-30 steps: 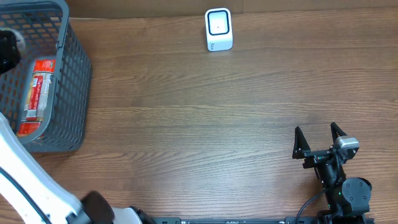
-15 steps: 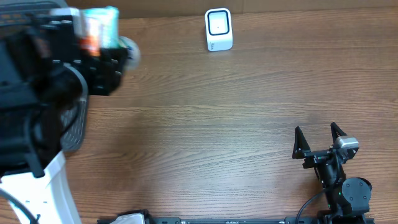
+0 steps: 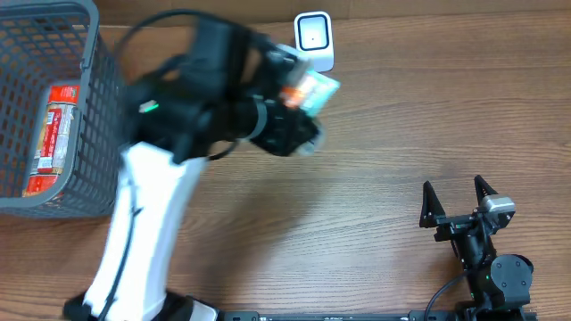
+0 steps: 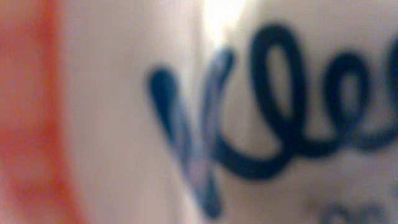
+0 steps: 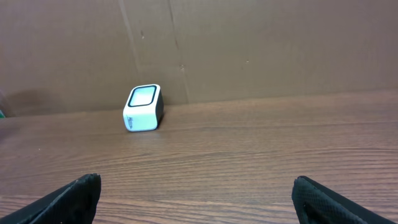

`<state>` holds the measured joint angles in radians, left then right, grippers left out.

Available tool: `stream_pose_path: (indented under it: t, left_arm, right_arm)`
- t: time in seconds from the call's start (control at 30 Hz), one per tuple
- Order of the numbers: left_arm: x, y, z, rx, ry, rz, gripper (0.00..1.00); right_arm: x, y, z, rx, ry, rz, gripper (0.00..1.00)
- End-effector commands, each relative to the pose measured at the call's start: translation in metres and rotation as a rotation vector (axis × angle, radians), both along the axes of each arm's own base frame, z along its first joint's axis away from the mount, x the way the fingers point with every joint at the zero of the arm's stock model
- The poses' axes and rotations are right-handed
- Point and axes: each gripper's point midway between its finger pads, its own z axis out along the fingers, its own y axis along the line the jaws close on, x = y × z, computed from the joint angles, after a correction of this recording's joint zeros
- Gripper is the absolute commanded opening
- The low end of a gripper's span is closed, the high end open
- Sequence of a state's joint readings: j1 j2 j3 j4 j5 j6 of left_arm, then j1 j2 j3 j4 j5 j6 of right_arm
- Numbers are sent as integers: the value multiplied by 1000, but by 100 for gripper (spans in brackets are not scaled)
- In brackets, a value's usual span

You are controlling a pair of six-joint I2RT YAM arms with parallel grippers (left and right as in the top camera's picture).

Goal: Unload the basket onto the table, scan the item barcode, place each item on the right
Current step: 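Lift the tissue pack out and carry it toward the white scanner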

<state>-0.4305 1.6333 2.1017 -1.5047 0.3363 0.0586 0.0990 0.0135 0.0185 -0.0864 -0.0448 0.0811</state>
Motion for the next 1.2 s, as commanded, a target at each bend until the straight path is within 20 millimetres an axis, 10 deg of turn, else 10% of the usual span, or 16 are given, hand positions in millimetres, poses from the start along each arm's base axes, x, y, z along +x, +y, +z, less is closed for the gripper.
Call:
stream_pose_path:
  t: [0.0,0.43,1.17]
  left_arm:
    - [0,-34,-28,58,38,-104,46]
    - [6,-131,-114,125,138,-270,45]
    - [31,-153,-192,259,142,-313,45]
  right_arm:
    - [0,-1,-2,-3,-6,-4,100]
    - [0,-1,-2,-3,-6,-4,100]
    - [0,-1,-2,-3,-6,-4,100]
